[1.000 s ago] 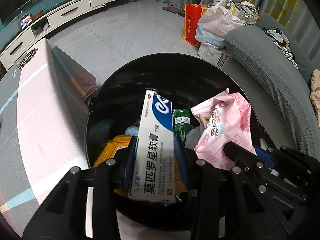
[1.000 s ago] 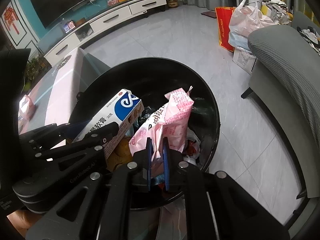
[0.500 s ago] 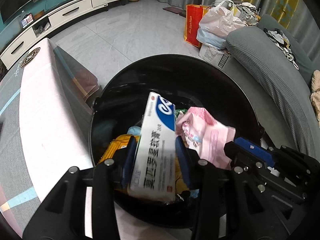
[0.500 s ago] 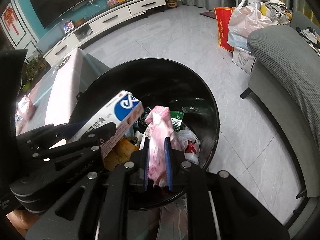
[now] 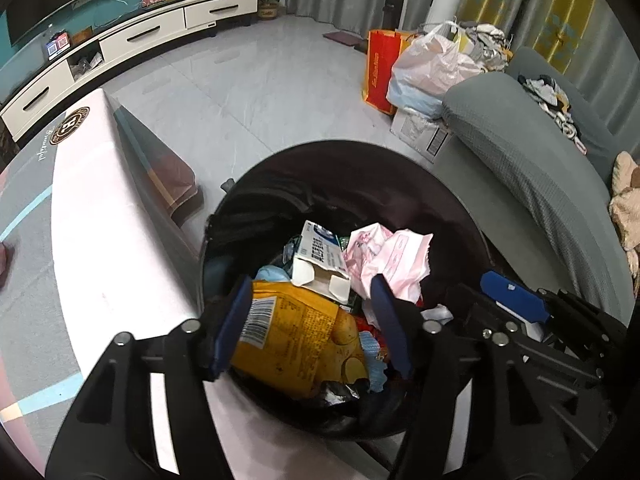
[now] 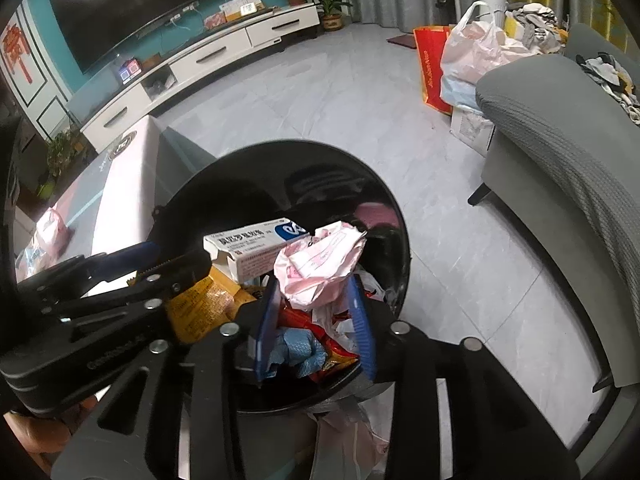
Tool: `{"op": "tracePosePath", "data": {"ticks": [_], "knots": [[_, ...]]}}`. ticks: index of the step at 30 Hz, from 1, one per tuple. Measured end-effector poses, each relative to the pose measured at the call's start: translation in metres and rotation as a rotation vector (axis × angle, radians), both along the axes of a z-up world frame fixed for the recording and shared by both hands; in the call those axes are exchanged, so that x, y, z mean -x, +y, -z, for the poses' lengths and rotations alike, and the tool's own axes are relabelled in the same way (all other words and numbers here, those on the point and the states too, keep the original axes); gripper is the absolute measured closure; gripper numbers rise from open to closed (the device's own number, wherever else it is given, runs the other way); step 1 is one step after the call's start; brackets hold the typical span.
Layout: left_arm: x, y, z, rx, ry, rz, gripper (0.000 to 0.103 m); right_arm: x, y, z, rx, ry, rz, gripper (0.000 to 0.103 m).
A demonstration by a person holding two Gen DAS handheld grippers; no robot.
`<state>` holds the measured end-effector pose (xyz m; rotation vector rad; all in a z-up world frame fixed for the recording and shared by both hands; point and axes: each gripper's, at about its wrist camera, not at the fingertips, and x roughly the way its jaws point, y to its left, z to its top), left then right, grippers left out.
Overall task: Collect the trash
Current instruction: 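Open both tools to drop ointment box and pink wrapper into the bin, then move both open tools back toward the remaining trash on the table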
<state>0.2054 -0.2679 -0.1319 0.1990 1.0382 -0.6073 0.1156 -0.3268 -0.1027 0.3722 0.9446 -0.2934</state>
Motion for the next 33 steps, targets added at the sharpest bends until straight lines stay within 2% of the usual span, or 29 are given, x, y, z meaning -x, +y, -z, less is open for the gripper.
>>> {"op": "tracePosePath", "data": {"ticks": [6,8,10,12,16,20,28,33], "knots": [[0.005,0.024,-0.017,0.069,-0.023,-0.040,0.021,0.010,-0.002,-0.015,0.032,-0.050,0.043,0.046],[0.008,0.037,-0.024,0.095,-0.040,-0.061,0.017,0.012,-0.002,-0.017,0.032,-0.059,0.054,0.044],[0.010,0.047,-0.031,0.117,-0.054,-0.080,0.016,0.014,0.000,-0.020,0.034,-0.068,0.060,0.042],[0.015,0.061,-0.041,0.138,-0.087,-0.106,0.011,0.016,0.003,-0.025,0.045,-0.079,0.068,0.033],[0.026,0.090,-0.058,0.180,-0.134,-0.154,0.004,0.019,0.014,-0.037,0.068,-0.108,0.067,0.023],[0.034,0.129,-0.068,0.197,-0.169,-0.223,0.003,0.019,0.033,-0.047,0.084,-0.143,0.044,0.013],[0.038,0.209,-0.063,0.179,-0.165,-0.369,0.003,-0.004,0.083,-0.050,0.061,-0.147,-0.073,0.011],[0.042,0.258,-0.054,0.170,-0.150,-0.436,0.003,-0.023,0.134,-0.051,0.070,-0.151,-0.195,0.011]]}}
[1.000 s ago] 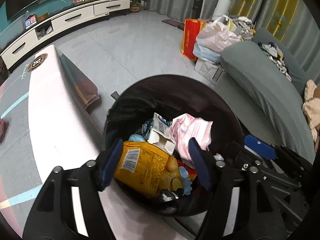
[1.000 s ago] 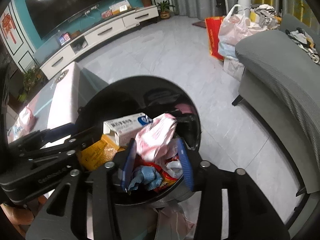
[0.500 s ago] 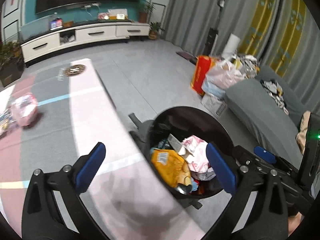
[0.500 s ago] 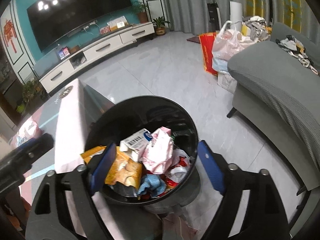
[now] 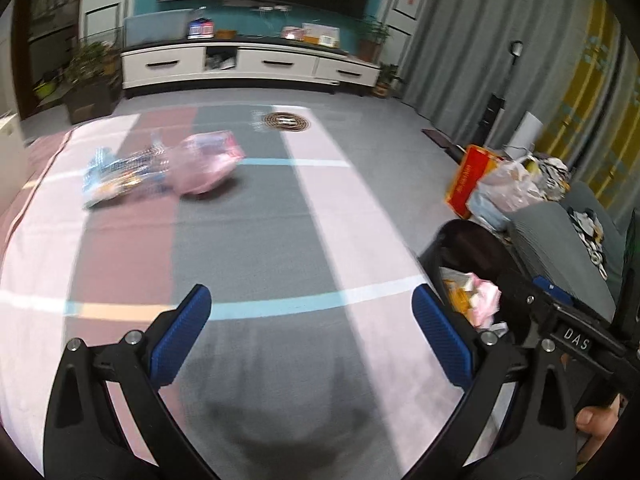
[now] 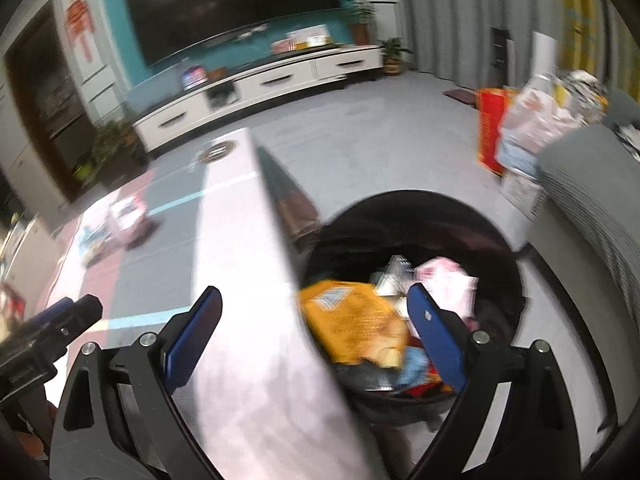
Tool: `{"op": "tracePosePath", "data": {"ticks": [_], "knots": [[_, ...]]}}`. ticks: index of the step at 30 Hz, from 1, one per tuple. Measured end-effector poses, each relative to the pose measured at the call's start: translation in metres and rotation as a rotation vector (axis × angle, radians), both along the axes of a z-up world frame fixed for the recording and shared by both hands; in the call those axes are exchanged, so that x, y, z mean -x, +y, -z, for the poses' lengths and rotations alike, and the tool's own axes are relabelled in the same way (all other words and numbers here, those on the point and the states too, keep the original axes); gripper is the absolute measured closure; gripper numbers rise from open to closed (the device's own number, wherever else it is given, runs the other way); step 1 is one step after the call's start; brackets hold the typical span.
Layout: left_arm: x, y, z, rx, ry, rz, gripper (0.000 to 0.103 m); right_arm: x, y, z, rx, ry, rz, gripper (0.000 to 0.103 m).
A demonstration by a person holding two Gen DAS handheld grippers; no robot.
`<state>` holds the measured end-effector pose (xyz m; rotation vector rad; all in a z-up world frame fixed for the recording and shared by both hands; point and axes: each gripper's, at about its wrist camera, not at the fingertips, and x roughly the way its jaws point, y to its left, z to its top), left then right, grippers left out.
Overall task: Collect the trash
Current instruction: 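Move both open tools back toward the remaining trash on the table, then grasp clear snack bag with left tool while right tool grasps pink plastic bag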
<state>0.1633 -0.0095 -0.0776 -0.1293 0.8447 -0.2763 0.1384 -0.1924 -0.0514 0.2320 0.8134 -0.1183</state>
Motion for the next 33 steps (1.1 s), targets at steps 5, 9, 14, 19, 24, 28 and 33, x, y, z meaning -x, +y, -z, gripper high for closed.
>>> {"op": "tracePosePath", "data": {"ticks": [5,9,14,19,24,28,33], "knots": [[0.008,0.052,0.007,-0.029,0.006,-0.081,0.003,-0.016,0.043,0.006,0.021,0.021,-0.091,0.011],[0.011,0.088,0.011,-0.025,0.001,-0.141,0.003,-0.025,0.071,0.009,0.027,0.025,-0.145,0.011],[0.008,0.120,0.014,-0.014,0.000,-0.192,0.003,-0.035,0.094,0.017,0.007,0.048,-0.188,0.011],[0.000,0.148,0.016,0.044,-0.009,-0.239,0.003,-0.046,0.113,0.026,-0.040,0.069,-0.229,0.011],[-0.016,0.176,0.020,0.113,0.000,-0.286,0.003,-0.061,0.129,0.034,-0.118,0.088,-0.269,0.011],[-0.034,0.190,0.019,0.146,0.002,-0.281,0.003,-0.081,0.138,0.034,-0.214,0.093,-0.290,0.011],[-0.074,0.206,0.025,0.225,0.033,-0.280,0.003,-0.127,0.139,0.033,-0.418,0.105,-0.228,0.011]]}}
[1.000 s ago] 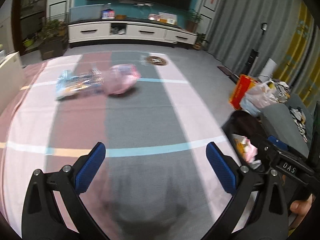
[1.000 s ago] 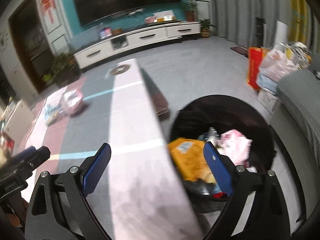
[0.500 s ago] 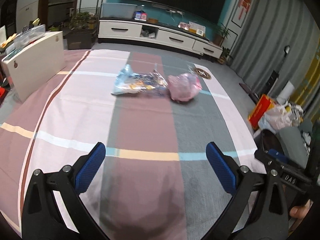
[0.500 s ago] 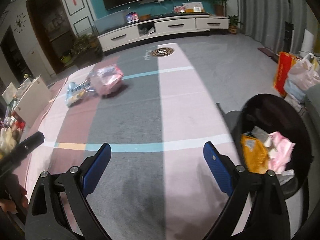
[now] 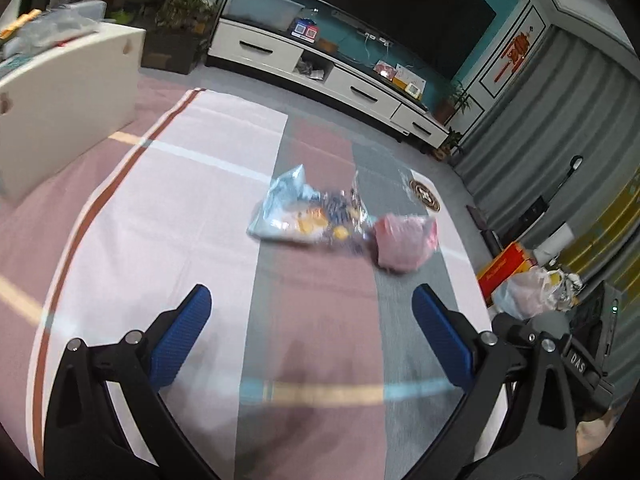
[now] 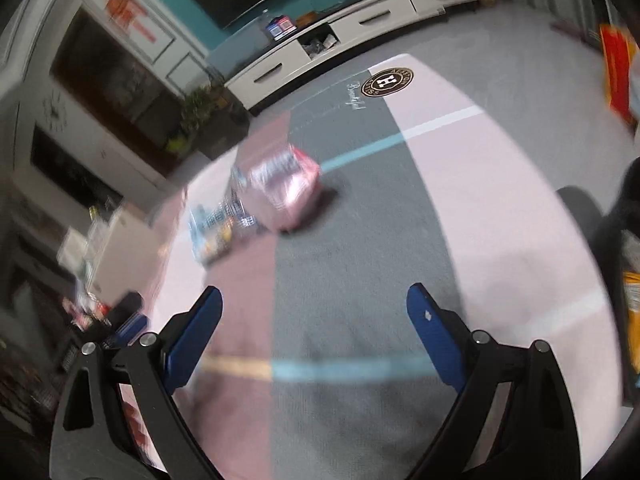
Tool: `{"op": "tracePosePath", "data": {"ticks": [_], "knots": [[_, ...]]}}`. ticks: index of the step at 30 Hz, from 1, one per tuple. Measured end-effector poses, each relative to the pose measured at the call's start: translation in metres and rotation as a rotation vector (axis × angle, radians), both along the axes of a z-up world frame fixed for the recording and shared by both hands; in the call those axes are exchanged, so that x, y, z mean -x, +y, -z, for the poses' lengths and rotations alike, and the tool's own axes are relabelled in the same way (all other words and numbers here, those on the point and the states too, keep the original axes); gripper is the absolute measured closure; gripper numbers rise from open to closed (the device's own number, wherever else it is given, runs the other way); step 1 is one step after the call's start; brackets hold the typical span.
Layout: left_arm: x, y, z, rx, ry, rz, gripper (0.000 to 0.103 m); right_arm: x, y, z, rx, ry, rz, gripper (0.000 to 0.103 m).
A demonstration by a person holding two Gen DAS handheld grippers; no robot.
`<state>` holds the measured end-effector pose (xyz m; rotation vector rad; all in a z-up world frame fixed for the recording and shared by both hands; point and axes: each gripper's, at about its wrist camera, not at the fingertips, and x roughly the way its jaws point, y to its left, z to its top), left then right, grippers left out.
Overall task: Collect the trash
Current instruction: 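Grasp clear snack bag with left tool while right tool grasps pink plastic bag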
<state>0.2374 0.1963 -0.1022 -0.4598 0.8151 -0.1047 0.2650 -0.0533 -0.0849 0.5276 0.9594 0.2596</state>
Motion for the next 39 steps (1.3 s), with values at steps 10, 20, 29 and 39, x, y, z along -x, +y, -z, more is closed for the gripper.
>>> {"op": "tracePosePath", "data": {"ticks": [10,20,29,39], "knots": [[-0.086,0.005,0.017,-0.084,-0.057,0.075,0.004,-0.079,0.023,0.022,-0.058,0.057,0.035,0.011],[-0.126,-0.009,0.039,-0.106,-0.039,0.196,0.040,-0.117,0.052,0.040,-0.105,0.084,0.045,0.018],[-0.114,-0.018,0.047,-0.097,-0.002,0.225,0.087,-0.114,0.056,0.036,0.012,0.064,0.054,0.048],[-0.050,-0.062,-0.001,-0.099,-0.108,0.280,0.088,-0.047,0.022,-0.005,0.103,-0.054,0.051,0.051]]}}
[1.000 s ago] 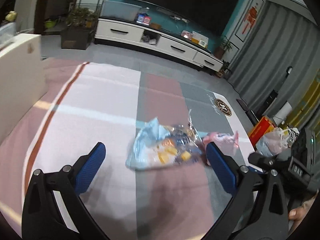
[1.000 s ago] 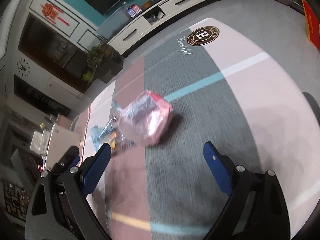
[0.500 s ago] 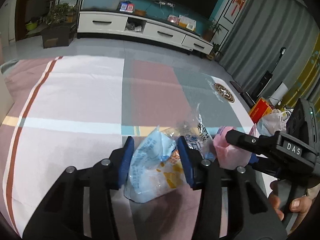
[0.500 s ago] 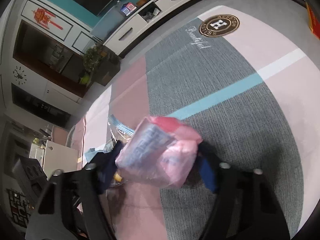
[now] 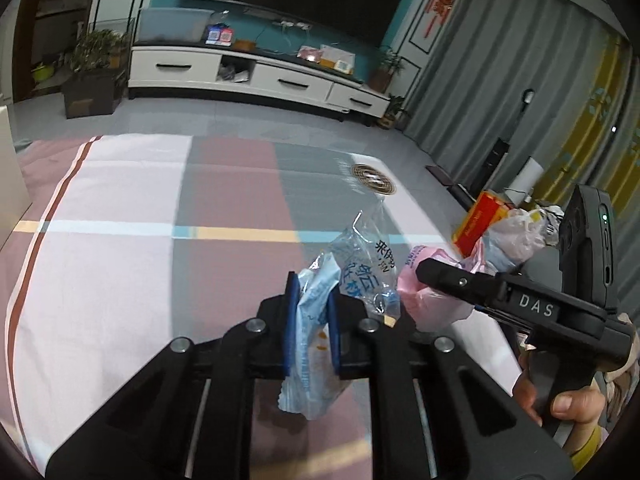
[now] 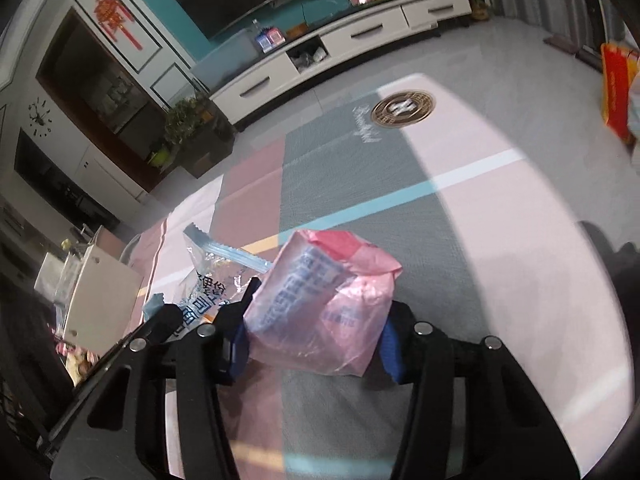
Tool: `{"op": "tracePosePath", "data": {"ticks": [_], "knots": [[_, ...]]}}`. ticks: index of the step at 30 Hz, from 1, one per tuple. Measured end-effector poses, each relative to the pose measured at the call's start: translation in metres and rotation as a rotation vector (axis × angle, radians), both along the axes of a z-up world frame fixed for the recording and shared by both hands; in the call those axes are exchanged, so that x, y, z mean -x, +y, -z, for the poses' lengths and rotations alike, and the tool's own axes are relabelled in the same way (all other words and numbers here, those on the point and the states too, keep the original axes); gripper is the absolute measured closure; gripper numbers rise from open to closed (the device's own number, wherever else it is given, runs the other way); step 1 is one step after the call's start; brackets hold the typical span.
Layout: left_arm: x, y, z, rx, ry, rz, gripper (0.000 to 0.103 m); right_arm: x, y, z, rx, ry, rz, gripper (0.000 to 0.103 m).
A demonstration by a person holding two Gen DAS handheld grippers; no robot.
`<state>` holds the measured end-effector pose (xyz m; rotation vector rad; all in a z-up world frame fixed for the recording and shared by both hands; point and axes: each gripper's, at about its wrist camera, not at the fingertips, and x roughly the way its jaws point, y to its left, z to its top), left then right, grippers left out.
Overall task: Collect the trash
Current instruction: 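Grasp clear snack bag with left tool while right tool grasps pink plastic bag, then carry snack bag and pink plastic bag over the black bin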
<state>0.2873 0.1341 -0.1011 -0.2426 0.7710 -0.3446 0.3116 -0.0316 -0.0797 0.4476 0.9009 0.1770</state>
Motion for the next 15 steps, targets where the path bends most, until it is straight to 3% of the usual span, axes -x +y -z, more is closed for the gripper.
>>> {"op": "tracePosePath", "data": {"ticks": [8,15], "knots": [[0.058,-0.051,-0.034,-0.011,-0.060,0.051,0.088,0.090,-0.066,-0.036,0.163,-0.104,0.064,0.051],[0.100,-0.122,-0.062,-0.025,-0.131,0.133,0.087,0.164,-0.129,-0.060,0.256,-0.190,0.174,0.051]]}}
